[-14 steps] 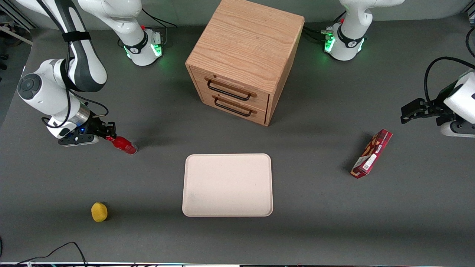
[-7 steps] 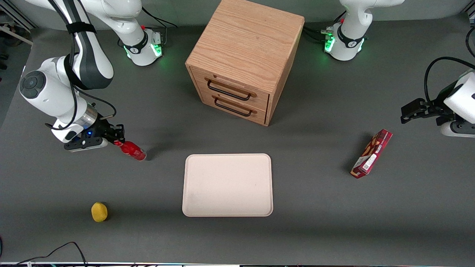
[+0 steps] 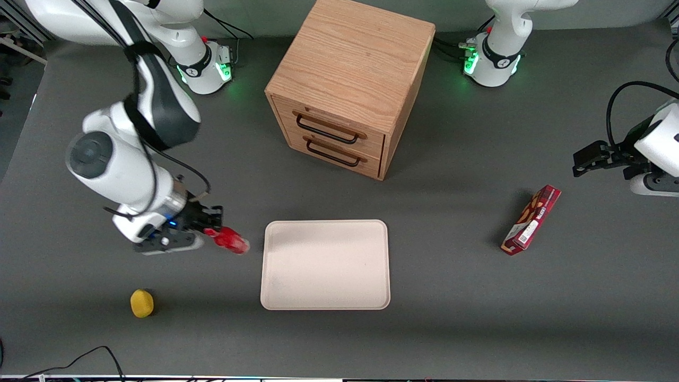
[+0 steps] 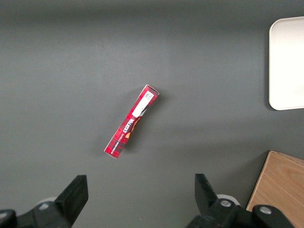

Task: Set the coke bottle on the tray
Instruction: 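Carry the bottle with the right gripper onto the cream tray's edge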

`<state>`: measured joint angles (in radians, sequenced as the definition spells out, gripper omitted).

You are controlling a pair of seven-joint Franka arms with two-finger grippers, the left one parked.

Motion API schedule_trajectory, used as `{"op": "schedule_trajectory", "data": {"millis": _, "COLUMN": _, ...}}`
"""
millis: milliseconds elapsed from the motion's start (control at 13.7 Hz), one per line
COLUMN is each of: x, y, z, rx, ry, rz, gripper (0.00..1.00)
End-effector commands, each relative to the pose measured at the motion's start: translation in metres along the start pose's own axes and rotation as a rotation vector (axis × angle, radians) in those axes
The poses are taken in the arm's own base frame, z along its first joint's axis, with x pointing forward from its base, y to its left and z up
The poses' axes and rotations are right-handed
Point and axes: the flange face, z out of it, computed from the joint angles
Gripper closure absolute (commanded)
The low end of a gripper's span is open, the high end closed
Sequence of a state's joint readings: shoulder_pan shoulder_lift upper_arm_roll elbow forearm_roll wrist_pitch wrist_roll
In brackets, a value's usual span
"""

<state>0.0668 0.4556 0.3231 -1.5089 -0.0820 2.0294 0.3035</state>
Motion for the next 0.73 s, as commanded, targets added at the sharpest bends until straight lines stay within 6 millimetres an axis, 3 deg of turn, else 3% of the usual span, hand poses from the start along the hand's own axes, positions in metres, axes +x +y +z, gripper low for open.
{"op": "schedule_trajectory", "data": {"millis": 0, "x": 0.037, "y": -0.039, "z": 0.029, "rx": -0.008, "ry": 0.009, "rz": 0.046, "gripper": 1.00}}
{"op": "schedule_trajectory", "data": {"millis": 220, "x": 0.056, "y": -0.060, "z": 0.061, "rx": -0.066, "ry": 0.052, "rz": 0.036, "gripper": 1.00}}
{"op": "schedule_trajectory", "data": {"millis": 512, "x": 0.067, "y": -0.048, "z": 0.069, "rx": -0.083, "ry": 0.081, "rz": 0.037, "gripper": 1.00}}
{"op": "schedule_trajectory", "data": {"millis": 659, "x": 0.067, "y": -0.053, "z": 0.075, "rx": -0.075, "ry": 0.089, "rz": 0.041, "gripper": 1.00}}
